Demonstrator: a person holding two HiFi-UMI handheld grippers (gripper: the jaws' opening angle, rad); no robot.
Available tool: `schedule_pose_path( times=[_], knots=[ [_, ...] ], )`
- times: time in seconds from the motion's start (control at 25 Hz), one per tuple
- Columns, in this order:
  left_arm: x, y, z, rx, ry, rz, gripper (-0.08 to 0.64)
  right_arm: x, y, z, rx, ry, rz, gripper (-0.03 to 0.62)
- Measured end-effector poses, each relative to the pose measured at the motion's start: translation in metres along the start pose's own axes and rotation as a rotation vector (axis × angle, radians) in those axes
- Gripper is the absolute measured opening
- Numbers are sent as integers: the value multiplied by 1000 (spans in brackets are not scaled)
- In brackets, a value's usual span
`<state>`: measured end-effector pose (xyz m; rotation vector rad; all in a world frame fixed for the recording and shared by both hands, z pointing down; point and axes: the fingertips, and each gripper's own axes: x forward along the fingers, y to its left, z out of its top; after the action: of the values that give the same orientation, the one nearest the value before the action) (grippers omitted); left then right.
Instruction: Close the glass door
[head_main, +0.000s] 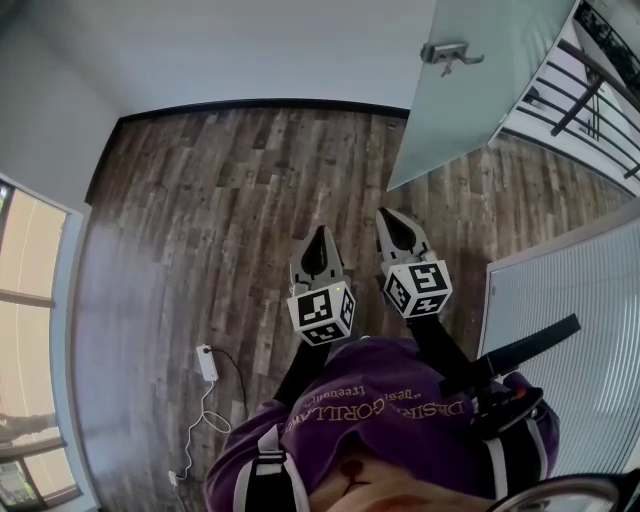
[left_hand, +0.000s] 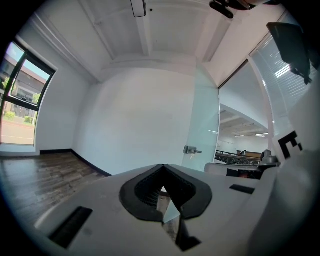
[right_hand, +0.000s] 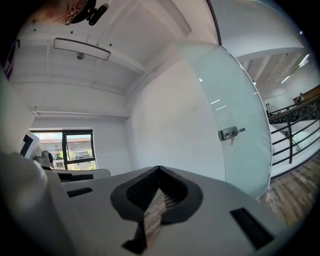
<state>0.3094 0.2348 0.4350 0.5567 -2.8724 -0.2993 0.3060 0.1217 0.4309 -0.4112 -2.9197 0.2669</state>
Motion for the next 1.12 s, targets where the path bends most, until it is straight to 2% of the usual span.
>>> schedule_pose_path(
  times=[0.4, 0.56, 0.68, 0.96, 1.12],
  knots=[
    [86, 78, 40, 3, -12, -13, 0, 120, 14, 24, -14, -19, -3, -9],
    [106, 107, 43, -4, -6, -6, 0, 155, 19, 21, -15, -10, -16, -9],
    [122, 128, 39, -38, 12, 15, 0, 176, 22, 17, -17, 4, -18, -9],
    [166, 140, 33, -59, 33, -10, 0, 218, 5, 12, -15, 30, -42, -9],
    [205, 148, 38, -39, 39, -20, 0, 256, -11, 17, -10, 30, -39, -9]
  ],
)
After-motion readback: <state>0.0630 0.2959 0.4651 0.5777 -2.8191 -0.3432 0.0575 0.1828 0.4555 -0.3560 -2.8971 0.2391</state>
